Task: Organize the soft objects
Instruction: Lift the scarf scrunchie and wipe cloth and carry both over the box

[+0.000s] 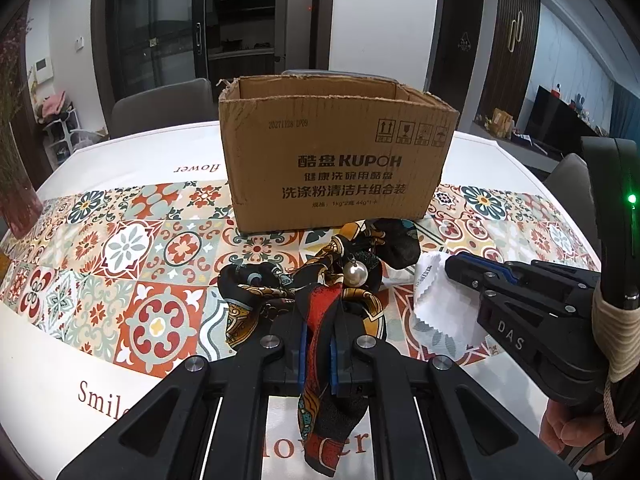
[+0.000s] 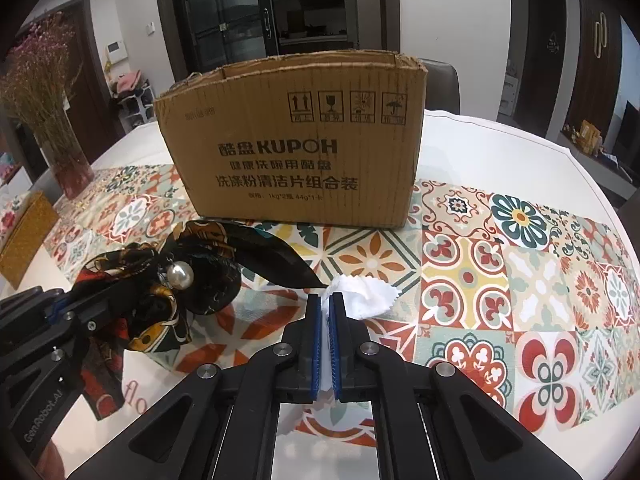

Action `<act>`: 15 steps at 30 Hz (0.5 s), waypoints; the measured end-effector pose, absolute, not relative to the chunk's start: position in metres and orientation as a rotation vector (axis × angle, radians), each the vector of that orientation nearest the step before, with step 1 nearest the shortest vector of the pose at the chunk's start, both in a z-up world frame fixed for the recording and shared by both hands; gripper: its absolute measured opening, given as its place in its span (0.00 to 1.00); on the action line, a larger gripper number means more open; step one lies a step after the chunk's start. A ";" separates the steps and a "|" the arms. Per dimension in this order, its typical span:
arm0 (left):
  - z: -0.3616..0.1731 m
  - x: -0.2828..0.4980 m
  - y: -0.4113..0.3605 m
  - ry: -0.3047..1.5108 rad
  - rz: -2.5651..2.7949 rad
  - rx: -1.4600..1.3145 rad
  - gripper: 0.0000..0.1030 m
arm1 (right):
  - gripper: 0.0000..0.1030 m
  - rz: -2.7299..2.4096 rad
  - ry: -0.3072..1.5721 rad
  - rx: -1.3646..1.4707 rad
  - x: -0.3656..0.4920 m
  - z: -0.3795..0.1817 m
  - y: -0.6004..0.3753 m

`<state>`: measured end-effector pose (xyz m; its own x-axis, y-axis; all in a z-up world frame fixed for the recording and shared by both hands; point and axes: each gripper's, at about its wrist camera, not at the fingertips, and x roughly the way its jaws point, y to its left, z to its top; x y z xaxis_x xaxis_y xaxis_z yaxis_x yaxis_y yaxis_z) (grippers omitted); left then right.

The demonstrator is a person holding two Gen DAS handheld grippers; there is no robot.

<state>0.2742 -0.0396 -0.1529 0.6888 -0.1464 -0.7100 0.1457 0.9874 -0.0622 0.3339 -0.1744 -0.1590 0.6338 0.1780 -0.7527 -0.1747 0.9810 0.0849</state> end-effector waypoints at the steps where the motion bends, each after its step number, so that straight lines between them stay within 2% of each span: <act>1: -0.151 0.274 -0.039 0.792 -0.164 -0.003 0.09 | 0.05 0.204 0.859 0.007 0.333 -0.158 -0.175; 15: -0.105 0.271 -0.038 0.694 -0.168 -0.004 0.09 | 0.05 0.202 0.752 0.000 0.327 -0.111 -0.176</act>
<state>0.2715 -0.0382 -0.1048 0.7557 -0.1555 -0.6362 0.1530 0.9864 -0.0595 0.3270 -0.1756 -0.1111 0.7117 0.1825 -0.6784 -0.1822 0.9806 0.0727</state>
